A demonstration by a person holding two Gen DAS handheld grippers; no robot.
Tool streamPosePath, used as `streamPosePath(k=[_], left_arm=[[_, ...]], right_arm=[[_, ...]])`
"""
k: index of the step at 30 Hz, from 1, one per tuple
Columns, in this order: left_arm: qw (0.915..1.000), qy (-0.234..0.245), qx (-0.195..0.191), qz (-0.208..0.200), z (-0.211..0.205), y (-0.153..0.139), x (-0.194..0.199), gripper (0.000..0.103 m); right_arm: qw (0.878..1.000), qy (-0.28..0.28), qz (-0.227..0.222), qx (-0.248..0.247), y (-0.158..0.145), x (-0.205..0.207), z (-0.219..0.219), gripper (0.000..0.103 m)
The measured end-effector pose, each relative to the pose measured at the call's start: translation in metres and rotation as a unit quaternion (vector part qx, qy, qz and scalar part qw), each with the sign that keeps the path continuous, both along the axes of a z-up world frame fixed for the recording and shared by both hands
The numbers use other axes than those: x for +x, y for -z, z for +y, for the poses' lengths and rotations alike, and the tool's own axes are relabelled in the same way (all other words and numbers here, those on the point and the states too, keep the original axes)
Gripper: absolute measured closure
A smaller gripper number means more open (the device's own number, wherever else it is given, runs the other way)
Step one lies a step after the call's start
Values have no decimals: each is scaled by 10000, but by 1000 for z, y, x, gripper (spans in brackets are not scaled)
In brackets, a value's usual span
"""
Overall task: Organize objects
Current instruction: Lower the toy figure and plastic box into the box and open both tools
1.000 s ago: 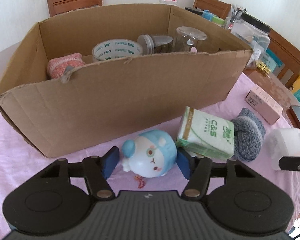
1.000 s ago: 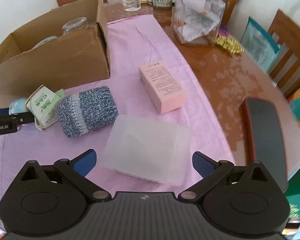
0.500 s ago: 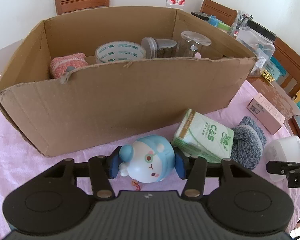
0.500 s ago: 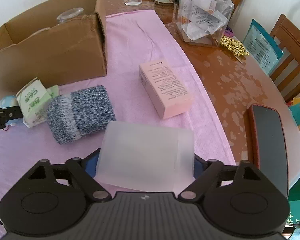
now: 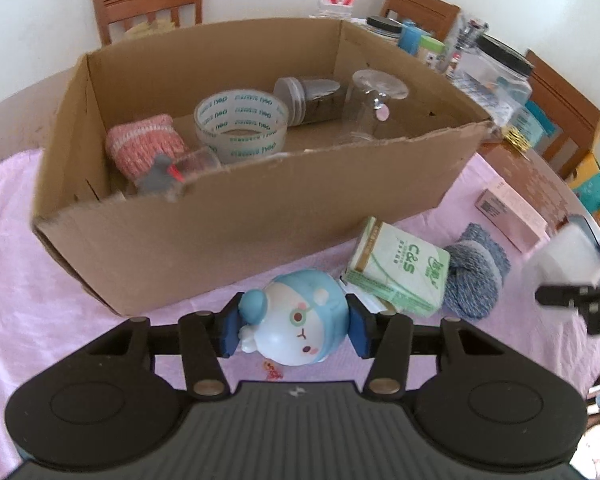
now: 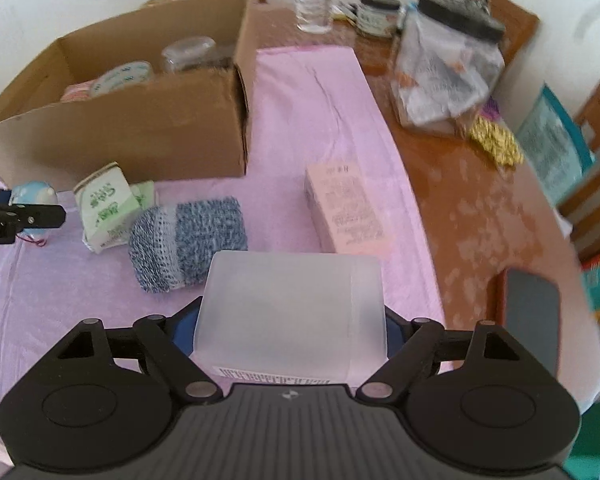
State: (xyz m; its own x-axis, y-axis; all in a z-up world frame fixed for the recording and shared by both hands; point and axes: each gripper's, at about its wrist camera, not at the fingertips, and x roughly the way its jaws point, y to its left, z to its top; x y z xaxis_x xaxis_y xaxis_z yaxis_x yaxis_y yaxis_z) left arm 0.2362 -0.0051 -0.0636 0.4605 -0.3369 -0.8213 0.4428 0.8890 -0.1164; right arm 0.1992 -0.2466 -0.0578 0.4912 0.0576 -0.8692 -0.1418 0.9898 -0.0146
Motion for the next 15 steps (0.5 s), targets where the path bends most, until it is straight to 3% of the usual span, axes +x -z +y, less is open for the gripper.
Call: streamPosePath(k=[8,15], left_arm=[[9988,456,33,191,2,-39,-9,52],[9970,757,-63,132,-5,-73,-5,52]], right_arm=[[9973,-724,-102,120,-38,8,2,16],[9872,-1497,-545,89,-76,22,21,16]])
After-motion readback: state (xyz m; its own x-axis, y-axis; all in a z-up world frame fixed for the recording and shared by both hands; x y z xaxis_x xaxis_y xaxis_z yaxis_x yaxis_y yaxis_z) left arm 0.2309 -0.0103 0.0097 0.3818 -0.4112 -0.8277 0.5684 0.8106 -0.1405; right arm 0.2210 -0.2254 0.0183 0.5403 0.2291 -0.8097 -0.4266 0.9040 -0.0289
